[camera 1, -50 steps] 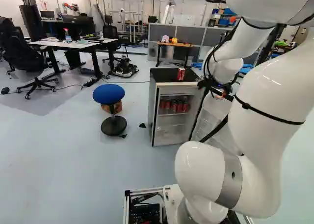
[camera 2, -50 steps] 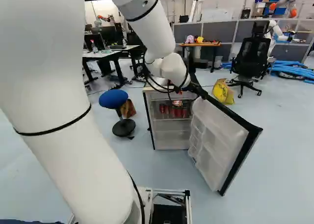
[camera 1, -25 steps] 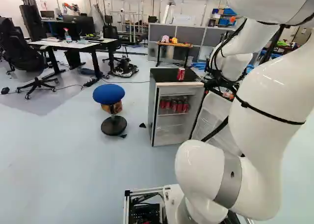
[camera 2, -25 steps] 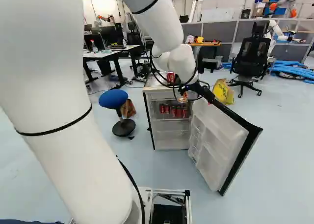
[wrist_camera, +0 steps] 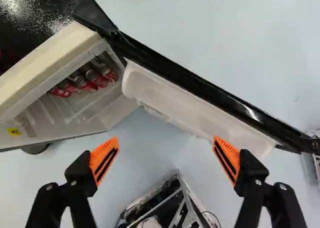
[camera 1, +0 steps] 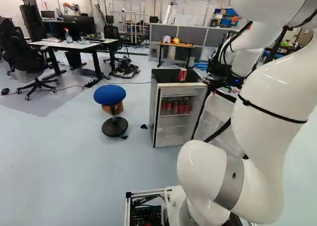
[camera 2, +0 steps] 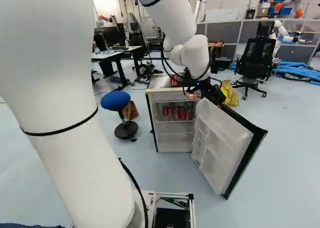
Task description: Grab a drink from the fridge
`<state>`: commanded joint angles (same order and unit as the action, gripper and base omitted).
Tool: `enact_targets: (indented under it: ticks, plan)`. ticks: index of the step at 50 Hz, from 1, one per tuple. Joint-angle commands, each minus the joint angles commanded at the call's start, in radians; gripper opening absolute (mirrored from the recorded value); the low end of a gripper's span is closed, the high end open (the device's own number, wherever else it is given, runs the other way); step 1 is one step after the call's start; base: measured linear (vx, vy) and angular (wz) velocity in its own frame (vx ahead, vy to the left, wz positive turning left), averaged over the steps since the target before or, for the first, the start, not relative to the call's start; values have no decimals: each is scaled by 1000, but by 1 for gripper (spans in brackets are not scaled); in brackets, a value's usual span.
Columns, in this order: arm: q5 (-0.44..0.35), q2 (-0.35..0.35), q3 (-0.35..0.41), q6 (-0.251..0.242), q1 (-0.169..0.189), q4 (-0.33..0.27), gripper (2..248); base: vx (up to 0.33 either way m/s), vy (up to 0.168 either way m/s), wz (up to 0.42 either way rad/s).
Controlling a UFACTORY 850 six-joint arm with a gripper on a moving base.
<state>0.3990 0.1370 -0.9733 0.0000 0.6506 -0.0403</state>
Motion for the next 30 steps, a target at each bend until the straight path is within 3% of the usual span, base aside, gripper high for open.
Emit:
enact_targets:
  ticks: [17,30]
  plan:
    - [94,51,-80,0,33,0,247,0,0,0]
    - [113,107,-146,0,56,0,247,0,0,0]
